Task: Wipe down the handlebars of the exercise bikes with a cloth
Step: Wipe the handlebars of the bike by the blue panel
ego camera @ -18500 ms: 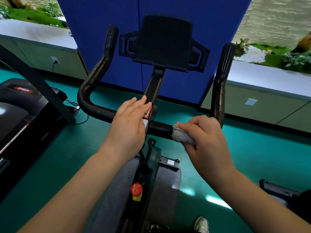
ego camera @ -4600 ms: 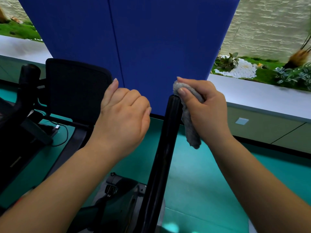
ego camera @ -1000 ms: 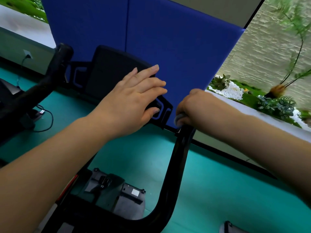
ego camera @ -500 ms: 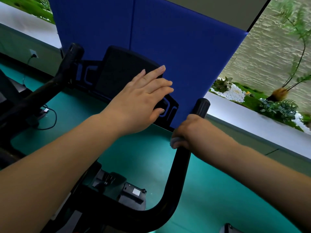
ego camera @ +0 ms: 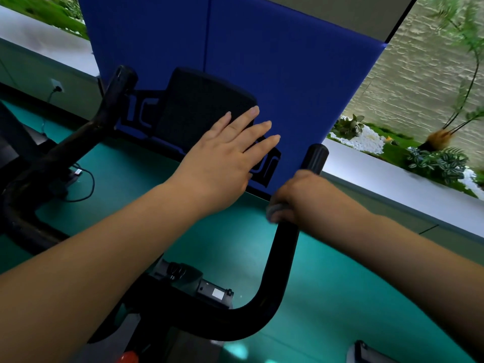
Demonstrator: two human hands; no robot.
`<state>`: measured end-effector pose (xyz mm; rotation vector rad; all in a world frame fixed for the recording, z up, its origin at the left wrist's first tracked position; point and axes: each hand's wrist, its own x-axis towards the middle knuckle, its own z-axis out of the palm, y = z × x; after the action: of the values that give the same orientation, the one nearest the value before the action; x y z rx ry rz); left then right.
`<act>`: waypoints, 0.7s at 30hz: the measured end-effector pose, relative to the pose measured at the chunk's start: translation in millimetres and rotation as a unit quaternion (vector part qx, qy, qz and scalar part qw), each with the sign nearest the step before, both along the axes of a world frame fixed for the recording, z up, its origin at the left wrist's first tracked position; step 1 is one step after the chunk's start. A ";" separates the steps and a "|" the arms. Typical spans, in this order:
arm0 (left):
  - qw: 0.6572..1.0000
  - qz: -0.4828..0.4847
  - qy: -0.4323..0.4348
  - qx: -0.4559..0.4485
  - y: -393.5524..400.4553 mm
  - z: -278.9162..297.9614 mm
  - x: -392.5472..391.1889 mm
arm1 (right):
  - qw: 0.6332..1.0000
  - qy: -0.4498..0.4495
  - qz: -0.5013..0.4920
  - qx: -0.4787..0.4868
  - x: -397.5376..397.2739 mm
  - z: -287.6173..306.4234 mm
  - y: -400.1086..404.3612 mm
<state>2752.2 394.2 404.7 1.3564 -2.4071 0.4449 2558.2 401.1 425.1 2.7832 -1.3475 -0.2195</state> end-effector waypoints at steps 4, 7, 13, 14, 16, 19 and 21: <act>1.000 0.008 -0.006 0.014 7.7 -5.3 -5.8 | 0.998 0.034 0.003 -0.051 2.4 -1.7 3.0; 0.999 0.008 -0.006 0.031 12.1 -11.7 -8.8 | 0.999 0.005 0.017 0.034 13.9 -13.5 37.4; 0.998 0.014 -0.026 0.050 12.5 -9.4 -5.7 | 0.998 0.037 -0.003 0.060 17.0 2.6 20.8; 0.998 0.015 -0.028 0.054 12.6 -8.6 -5.5 | 0.998 0.055 -0.010 0.031 16.5 7.6 12.8; 0.998 0.016 -0.023 0.062 13.2 -8.0 -5.8 | 0.997 0.071 -0.022 0.036 18.9 11.6 9.1; 0.997 0.015 -0.010 0.070 13.4 -9.8 -6.7 | 0.993 0.042 0.014 0.106 24.7 1.6 38.3; 0.997 0.015 -0.005 0.073 12.8 -11.0 -7.0 | 0.989 0.010 0.054 0.136 27.0 -6.5 59.5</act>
<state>2745.1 406.9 393.7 1.4563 -2.4726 0.2877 2585.3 460.6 418.5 3.0535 -1.2433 -0.4598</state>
